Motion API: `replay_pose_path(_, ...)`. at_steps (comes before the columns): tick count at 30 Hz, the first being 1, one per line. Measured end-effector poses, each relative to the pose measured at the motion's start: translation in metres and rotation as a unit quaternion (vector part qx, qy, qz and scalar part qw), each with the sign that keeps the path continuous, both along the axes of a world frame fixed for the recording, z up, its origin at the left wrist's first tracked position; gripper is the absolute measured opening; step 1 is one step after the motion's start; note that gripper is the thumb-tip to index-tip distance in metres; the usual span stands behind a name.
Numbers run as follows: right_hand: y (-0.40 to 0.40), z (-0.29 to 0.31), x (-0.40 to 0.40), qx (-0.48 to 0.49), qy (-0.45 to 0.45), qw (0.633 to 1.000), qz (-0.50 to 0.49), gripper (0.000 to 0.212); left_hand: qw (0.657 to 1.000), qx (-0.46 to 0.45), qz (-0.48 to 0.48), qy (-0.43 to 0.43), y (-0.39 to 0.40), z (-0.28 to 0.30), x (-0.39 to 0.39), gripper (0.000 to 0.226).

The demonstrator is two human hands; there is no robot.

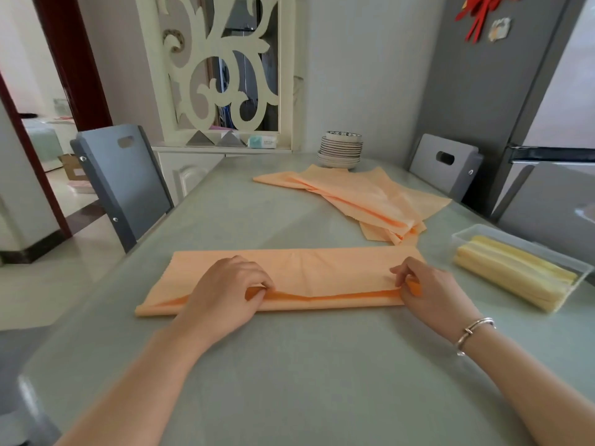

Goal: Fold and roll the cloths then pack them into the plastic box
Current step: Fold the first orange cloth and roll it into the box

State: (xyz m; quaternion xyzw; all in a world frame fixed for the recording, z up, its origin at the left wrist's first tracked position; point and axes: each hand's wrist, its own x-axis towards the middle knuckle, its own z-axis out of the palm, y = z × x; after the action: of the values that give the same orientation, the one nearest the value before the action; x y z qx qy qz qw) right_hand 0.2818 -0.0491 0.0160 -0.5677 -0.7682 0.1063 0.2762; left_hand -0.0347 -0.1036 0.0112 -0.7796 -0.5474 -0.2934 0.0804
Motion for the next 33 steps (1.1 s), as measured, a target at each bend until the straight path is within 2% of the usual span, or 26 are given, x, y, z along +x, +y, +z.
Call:
replay_pose_path(5, -0.003, 0.003, -0.002, 0.005, 0.025, 1.000, 0.008, 0.024, 1.000, -0.001, 0.000, -0.015, -0.004, 0.004, -0.007, 0.019)
replay_pose_path(15, -0.002, 0.000, -0.002, -0.029, -0.012, 0.999, -0.005, 0.024, 0.998, -0.058, -0.024, -0.008, -0.007, 0.006, -0.002, 0.011)
replay_pose_path(18, -0.001, -0.001, -0.001, -0.041, -0.017, 0.999, -0.007, 0.017, 0.996, -0.081, -0.039, -0.027, -0.008, 0.006, 0.002, 0.019)
replay_pose_path(21, 0.002, 0.000, 0.003, -0.033, -0.005, 0.999, -0.033, 0.023, 0.993, -0.103, -0.033, -0.050, -0.006, 0.002, 0.009, 0.027)
replay_pose_path(25, 0.014, 0.000, 0.016, -0.045, -0.037, 0.991, -0.121, 0.021, 0.990, -0.116, -0.003, -0.077, 0.005, -0.005, 0.022, 0.010)
replay_pose_path(27, 0.016, 0.000, 0.023, -0.073, -0.068, 0.979, -0.179, 0.031, 0.988, -0.129, 0.021, -0.083, 0.012, -0.010, 0.027, 0.014)
replay_pose_path(30, 0.018, 0.000, 0.031, -0.117, -0.069, 0.961, -0.241, 0.059, 0.983, -0.160, 0.052, -0.070, 0.018, -0.013, 0.033, 0.037)
replay_pose_path(33, 0.025, 0.002, 0.034, -0.172, -0.053, 0.950, -0.256, 0.066, 0.980, -0.182, 0.063, -0.056, 0.020, -0.013, 0.036, 0.052)
